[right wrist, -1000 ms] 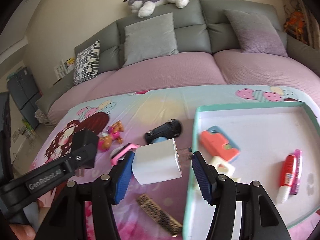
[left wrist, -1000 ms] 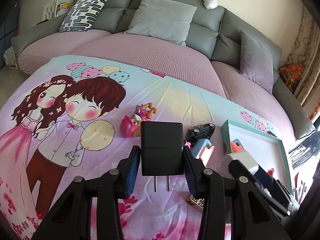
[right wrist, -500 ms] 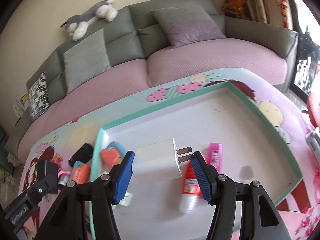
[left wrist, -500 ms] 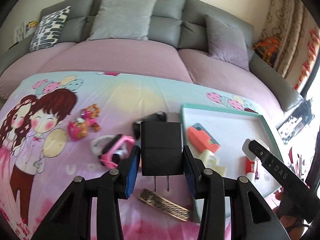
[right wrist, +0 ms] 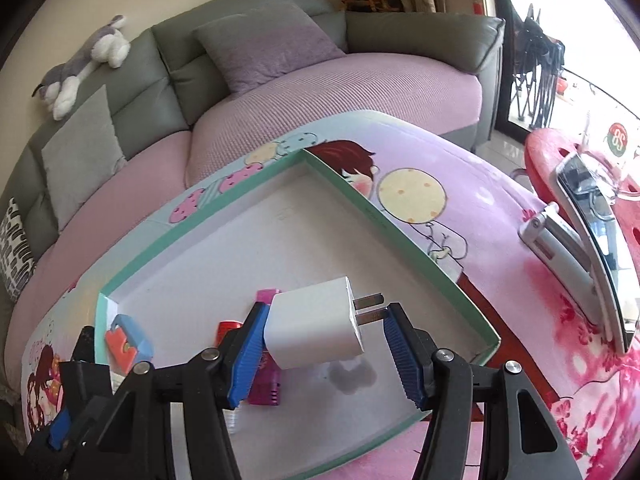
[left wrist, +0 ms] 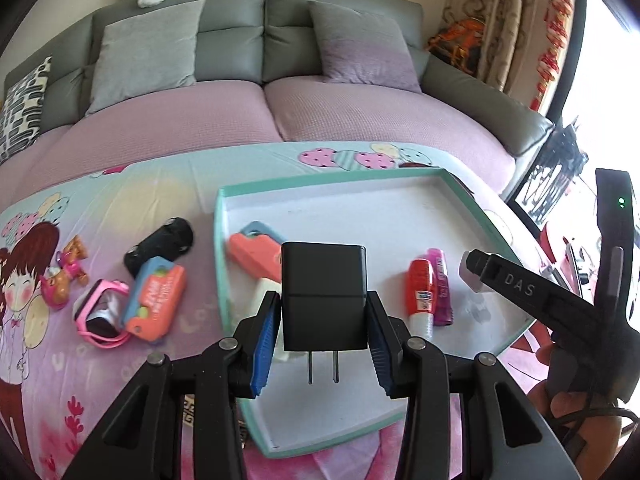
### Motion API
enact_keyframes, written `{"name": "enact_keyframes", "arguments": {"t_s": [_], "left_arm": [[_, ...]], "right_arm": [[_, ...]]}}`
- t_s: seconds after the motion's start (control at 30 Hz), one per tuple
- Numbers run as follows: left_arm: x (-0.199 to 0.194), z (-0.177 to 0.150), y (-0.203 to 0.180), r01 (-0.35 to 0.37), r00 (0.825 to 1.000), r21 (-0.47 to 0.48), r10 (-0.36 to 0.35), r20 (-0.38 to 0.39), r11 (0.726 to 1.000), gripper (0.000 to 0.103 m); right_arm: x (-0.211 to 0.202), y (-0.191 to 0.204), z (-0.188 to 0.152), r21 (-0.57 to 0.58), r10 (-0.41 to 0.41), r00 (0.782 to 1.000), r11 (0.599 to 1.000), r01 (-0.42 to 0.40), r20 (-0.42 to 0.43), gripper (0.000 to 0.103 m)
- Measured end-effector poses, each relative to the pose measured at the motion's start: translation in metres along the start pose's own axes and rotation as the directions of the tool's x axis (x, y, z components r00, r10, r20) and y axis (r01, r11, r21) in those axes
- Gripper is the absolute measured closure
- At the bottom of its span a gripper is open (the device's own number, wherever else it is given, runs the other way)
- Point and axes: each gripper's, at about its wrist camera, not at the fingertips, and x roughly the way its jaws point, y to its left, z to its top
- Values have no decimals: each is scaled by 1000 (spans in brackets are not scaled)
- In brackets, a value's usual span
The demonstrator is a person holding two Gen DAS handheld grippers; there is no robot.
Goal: Organize rigid objects
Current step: 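Carry the white charger into the teal tray and release while the left tool drops the black charger there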
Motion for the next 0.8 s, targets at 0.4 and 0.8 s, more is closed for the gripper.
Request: {"name": "enact_keyframes", "arguments": {"t_s": [0.4,0.8], "left_arm": [[17,-9,-14,3,999,31,-2,-47,1000,59],[9,-5,-10,-12,1000,12,13,-27,1000,36]], "right_arm": [[7,4,-4,-27,-24,999,999,23,-33,41],[2,8,-2,-30,9,1000,1000,-9,-7,17]]}}
